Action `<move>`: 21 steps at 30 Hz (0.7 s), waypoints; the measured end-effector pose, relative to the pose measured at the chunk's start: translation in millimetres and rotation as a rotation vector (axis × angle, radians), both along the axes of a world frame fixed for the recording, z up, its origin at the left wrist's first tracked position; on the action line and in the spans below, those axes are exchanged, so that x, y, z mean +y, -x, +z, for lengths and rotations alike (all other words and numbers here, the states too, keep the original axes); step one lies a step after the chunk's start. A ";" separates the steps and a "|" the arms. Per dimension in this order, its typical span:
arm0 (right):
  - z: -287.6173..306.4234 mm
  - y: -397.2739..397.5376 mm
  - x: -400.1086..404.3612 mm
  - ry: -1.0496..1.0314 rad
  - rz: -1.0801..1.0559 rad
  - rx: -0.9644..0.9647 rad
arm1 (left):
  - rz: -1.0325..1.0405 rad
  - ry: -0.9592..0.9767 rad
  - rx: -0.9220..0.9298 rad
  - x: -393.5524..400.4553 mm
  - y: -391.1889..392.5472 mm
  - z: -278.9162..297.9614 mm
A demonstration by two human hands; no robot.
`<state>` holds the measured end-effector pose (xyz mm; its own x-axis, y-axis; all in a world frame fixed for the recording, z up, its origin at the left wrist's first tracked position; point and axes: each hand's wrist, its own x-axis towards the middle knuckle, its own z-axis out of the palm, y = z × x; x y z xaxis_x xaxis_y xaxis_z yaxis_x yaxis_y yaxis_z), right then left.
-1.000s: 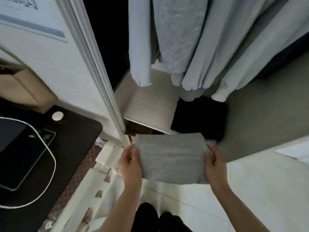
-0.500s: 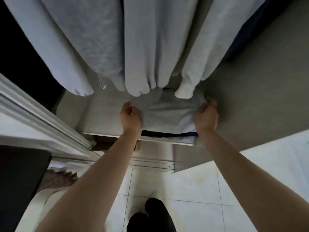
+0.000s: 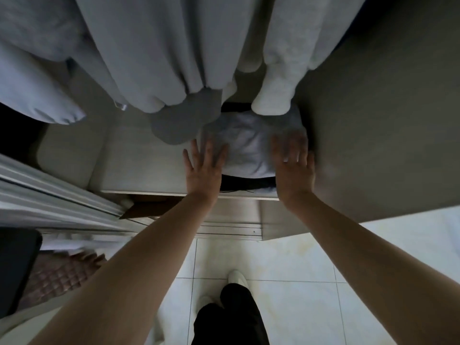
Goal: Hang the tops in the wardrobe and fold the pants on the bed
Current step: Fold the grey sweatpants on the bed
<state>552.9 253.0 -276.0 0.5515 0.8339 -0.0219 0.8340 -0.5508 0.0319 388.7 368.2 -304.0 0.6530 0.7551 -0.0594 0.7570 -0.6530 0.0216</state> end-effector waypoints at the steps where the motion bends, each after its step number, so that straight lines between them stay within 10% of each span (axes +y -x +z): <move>1: -1.4 -3.3 1.5 0.015 0.073 -0.029 | -0.062 -0.011 0.028 4.4 -0.2 -1.5; 9: -1.0 -12.7 -3.2 0.041 0.106 -0.092 | -0.209 -0.132 -0.163 4.0 10.4 -1.4; 21: 1.6 0.6 -31.2 0.210 0.195 0.008 | -0.186 0.161 0.164 -13.3 23.7 -1.2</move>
